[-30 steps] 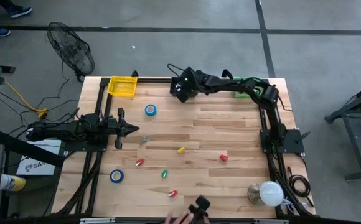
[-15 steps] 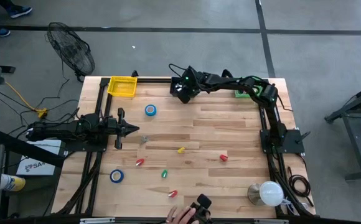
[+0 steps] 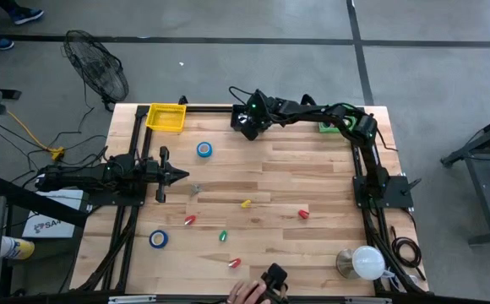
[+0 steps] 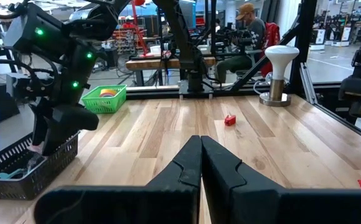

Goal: Pick and place Stapler, Stapler remover, tape
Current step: Put the top right red stapler into the yellow bin

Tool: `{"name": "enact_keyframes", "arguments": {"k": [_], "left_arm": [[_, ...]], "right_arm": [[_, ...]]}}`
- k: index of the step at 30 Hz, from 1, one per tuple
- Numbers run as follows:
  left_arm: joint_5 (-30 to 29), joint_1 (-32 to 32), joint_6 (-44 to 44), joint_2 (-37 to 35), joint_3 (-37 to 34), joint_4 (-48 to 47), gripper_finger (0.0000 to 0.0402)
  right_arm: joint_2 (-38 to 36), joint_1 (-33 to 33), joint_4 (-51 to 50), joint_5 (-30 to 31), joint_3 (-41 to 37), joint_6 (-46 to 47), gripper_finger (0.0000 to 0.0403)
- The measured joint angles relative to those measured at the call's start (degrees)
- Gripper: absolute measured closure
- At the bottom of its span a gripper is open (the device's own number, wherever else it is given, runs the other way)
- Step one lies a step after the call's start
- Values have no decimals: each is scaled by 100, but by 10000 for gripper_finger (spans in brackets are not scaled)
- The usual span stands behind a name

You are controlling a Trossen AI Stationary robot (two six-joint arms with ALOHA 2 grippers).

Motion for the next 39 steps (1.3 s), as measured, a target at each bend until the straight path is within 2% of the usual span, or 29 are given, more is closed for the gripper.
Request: {"name": "enact_keyframes", "arguments": {"k": [7,20,31,39], "left_arm": [[-2,-1,0,0,0,-1,400],[-2,-2,0,0,0,-2,400],[0,-2,0,0,-2,0,400],[0,0,0,2,0,-2,400]], "right_arm": [[-201,50,-230,323,0,-48,165],[-776,768,-2153,390,-67,-219,165],[-2332,1930,-1735,1174,-2159,594,165],[-3088,2568,-1733,969,-3108,1567,165]]}}
